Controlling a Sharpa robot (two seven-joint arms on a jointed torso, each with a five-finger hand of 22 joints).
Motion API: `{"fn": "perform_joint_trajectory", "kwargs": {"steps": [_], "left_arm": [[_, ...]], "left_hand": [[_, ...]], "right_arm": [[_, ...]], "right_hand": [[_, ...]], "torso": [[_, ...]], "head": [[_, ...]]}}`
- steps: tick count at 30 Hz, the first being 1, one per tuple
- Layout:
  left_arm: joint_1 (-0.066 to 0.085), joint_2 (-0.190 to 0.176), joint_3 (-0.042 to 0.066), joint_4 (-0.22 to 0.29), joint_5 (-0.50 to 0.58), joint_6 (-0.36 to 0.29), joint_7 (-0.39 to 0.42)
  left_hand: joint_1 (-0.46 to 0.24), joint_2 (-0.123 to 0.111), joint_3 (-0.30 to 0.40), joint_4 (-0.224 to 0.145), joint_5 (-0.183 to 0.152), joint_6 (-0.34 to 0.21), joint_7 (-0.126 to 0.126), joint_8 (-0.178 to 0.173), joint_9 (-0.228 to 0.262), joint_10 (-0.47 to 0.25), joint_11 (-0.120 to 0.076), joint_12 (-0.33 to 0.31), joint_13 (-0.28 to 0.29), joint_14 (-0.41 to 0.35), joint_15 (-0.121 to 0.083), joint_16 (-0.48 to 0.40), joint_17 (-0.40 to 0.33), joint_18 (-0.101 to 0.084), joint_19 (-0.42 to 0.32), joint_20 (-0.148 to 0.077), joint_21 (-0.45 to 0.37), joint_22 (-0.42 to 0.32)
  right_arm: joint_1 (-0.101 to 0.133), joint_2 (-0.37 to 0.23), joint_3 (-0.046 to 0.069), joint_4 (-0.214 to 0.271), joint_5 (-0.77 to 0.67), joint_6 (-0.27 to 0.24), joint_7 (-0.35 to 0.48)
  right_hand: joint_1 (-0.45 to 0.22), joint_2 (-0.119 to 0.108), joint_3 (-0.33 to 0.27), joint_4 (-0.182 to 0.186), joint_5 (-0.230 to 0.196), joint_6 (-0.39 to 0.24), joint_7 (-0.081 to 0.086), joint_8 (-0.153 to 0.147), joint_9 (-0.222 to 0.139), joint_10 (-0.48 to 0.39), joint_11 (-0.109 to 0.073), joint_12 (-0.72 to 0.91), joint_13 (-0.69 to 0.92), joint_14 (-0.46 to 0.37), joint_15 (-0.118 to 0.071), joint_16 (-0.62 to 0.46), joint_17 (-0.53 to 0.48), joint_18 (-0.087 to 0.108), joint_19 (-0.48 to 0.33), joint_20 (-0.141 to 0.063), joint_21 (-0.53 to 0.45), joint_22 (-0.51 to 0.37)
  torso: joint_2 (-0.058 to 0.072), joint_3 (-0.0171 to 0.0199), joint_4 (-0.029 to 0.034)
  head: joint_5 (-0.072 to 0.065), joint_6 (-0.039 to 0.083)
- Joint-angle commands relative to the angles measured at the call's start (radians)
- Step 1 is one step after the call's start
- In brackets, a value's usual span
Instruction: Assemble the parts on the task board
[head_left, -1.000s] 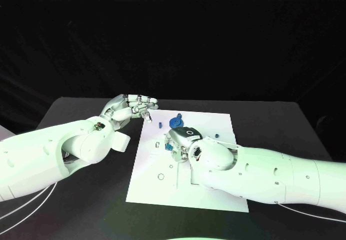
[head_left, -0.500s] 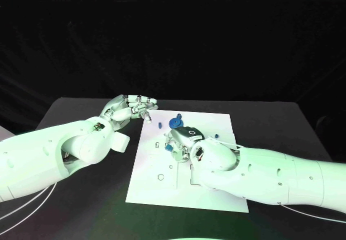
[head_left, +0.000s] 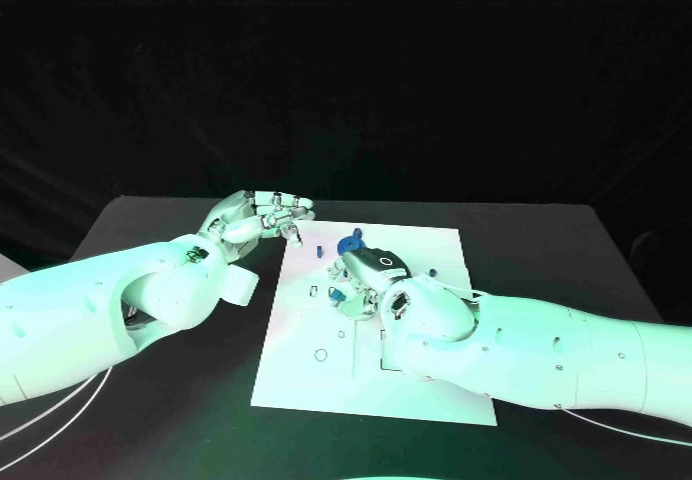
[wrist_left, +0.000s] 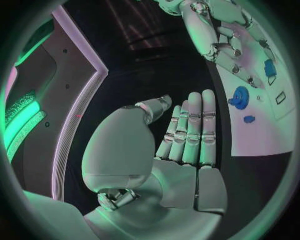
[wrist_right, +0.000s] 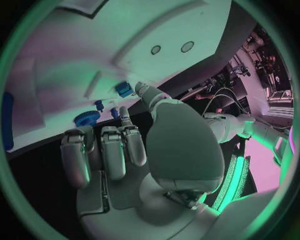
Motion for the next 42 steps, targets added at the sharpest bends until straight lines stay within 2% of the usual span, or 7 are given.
{"fn": "perform_joint_trajectory", "kwargs": {"steps": [1,6,9,15,36,42], "left_arm": [[0.001,0.001,0.001,0.003,-0.002,0.018,0.004],[0.001,0.000,0.001,0.003,-0.003,0.019,0.003],[0.001,0.000,0.001,0.003,-0.003,0.019,0.002],[0.001,0.000,0.001,0.004,-0.003,0.020,0.001],[0.001,0.003,0.000,-0.001,-0.005,0.022,-0.001],[0.001,0.003,0.000,-0.001,-0.005,0.022,-0.001]], "left_hand": [[-0.009,-0.004,0.000,-0.003,0.000,-0.010,0.008,0.002,0.001,-0.002,0.004,-0.005,0.001,-0.006,0.002,0.000,-0.001,0.006,-0.005,-0.001,0.003,0.001],[-0.010,-0.004,0.002,-0.006,0.000,-0.010,0.008,0.002,0.001,-0.002,0.004,-0.005,0.001,-0.006,0.002,0.000,-0.002,0.006,-0.006,-0.001,0.005,0.002],[-0.010,-0.004,0.002,-0.006,0.000,-0.010,0.008,0.002,0.001,-0.002,0.004,-0.005,0.001,-0.006,0.002,0.000,-0.002,0.006,-0.006,-0.001,0.005,0.002],[-0.010,-0.004,0.002,-0.006,0.000,-0.010,0.008,0.002,0.001,-0.002,0.004,-0.005,0.001,-0.006,0.002,0.000,-0.002,0.006,-0.006,-0.001,0.005,0.002],[-0.010,-0.004,0.002,-0.006,0.000,-0.010,0.008,0.002,0.001,-0.002,0.004,-0.005,0.001,-0.006,0.002,0.000,-0.002,0.006,-0.006,-0.001,0.005,0.002],[-0.010,-0.004,0.002,-0.006,0.000,-0.010,0.008,0.002,0.001,-0.002,0.004,-0.005,0.001,-0.006,0.002,0.000,-0.002,0.006,-0.006,-0.001,0.005,0.002]], "right_arm": [[0.000,0.001,0.000,0.002,0.003,0.009,0.000],[0.000,0.006,0.000,-0.001,0.007,0.012,-0.020],[0.000,0.015,0.000,-0.009,0.002,0.012,-0.043],[0.000,0.028,0.000,-0.020,-0.013,0.016,-0.079],[-0.001,0.039,0.000,-0.040,-0.019,0.086,-0.106],[-0.001,0.043,0.000,-0.043,-0.017,0.091,-0.103]], "right_hand": [[0.001,0.014,-0.039,0.025,-0.019,0.021,-0.002,0.017,0.005,0.031,-0.001,-0.001,0.186,0.104,0.000,0.005,0.261,-0.007,0.105,0.001,0.004,0.263],[-0.006,0.027,-0.116,0.092,-0.057,0.059,-0.020,0.060,0.020,0.030,-0.016,-0.002,0.185,0.103,-0.012,0.003,0.258,-0.007,0.105,-0.009,0.004,0.263],[0.008,0.039,-0.150,0.131,-0.066,0.081,-0.032,0.096,0.038,0.031,-0.027,-0.002,0.184,0.103,-0.021,0.002,0.256,-0.007,0.105,-0.018,0.004,0.263],[0.031,0.048,-0.167,0.159,-0.056,0.093,-0.043,0.130,0.058,0.031,-0.037,-0.003,0.184,0.103,-0.030,0.002,0.255,-0.007,0.105,-0.026,0.004,0.263],[0.039,0.046,-0.175,0.169,-0.058,0.089,-0.045,0.141,0.066,0.030,-0.039,-0.005,0.182,0.102,-0.033,0.001,0.255,-0.007,0.105,-0.029,0.004,0.263],[0.043,0.046,-0.176,0.170,-0.059,0.088,-0.045,0.143,0.067,0.030,-0.039,-0.005,0.183,0.102,-0.033,0.001,0.254,-0.007,0.105,-0.030,0.004,0.263]], "torso": [[0.000,-0.0007,0.0005],[0.001,-0.0006,0.0014],[0.000,-0.0008,0.0010],[0.001,-0.0011,0.0019],[0.001,0.0004,0.0004],[0.001,0.0001,0.0007]], "head": [[0.000,-0.002],[0.000,-0.003],[-0.001,-0.003],[-0.005,-0.005],[-0.002,-0.006],[-0.001,-0.007]]}}
